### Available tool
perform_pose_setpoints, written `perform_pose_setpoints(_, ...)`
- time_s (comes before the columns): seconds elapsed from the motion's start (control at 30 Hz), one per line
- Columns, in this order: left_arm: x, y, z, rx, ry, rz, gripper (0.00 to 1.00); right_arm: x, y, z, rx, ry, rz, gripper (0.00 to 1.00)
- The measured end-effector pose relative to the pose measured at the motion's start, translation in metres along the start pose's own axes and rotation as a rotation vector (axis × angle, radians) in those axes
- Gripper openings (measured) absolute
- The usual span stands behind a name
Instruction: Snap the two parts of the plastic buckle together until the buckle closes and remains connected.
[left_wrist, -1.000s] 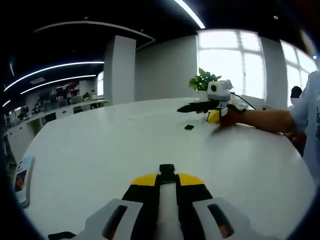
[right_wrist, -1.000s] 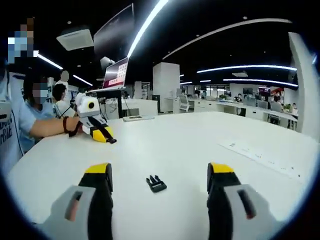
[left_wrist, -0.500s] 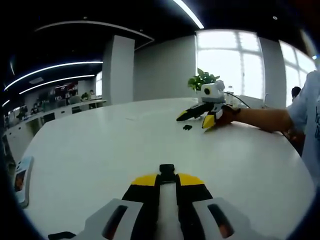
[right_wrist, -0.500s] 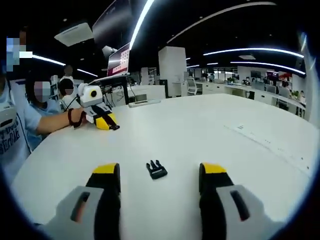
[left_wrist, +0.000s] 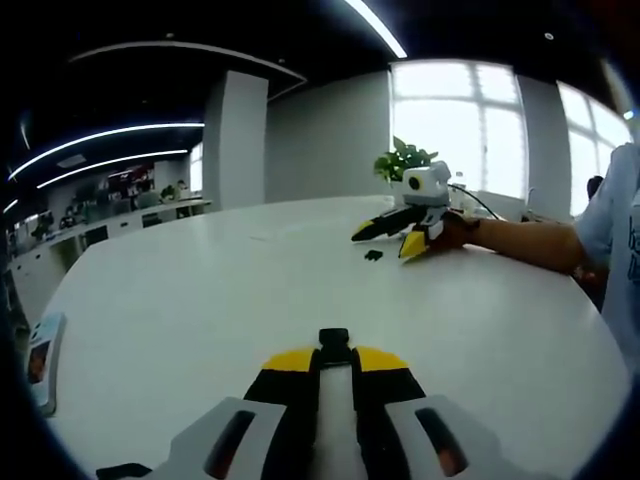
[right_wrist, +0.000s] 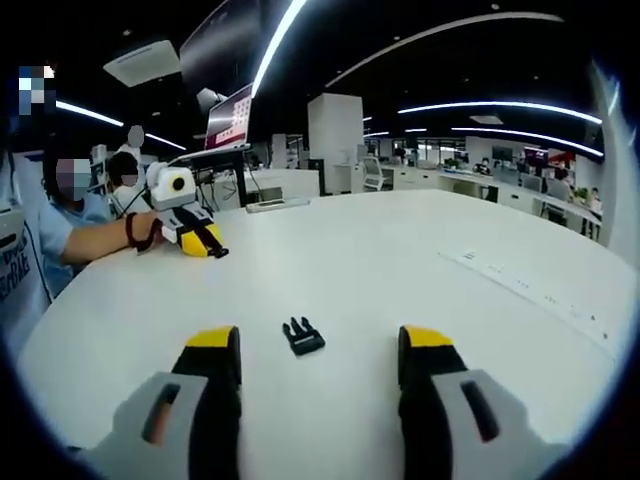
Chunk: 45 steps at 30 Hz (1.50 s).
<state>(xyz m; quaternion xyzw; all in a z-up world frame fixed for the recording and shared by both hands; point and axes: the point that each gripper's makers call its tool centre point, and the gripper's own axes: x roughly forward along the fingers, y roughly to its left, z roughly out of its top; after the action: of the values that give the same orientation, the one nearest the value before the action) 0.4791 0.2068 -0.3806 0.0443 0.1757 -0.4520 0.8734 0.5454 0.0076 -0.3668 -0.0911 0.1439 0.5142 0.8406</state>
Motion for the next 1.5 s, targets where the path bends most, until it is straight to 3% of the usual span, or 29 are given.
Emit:
perform_pose_setpoints(0.4, 0.0, -0.001, -0.001, 0.004, -0.001, -0.004, 0.12, 0.005, 0.009, -0.004, -0.002, 0.015, 0.042, 0.44)
perform_pose_setpoints(1.0, -0.001, -0.003, -0.001, 0.009, -0.002, -0.015, 0.12, 0.003, 0.025, -0.008, -0.079, 0.021, 0.093, 0.13)
perform_pose_setpoints(1.5, 0.001, -0.01, 0.0, 0.025, -0.003, -0.043, 0.12, 0.007, 0.029, -0.009, -0.106, 0.027, 0.117, 0.12)
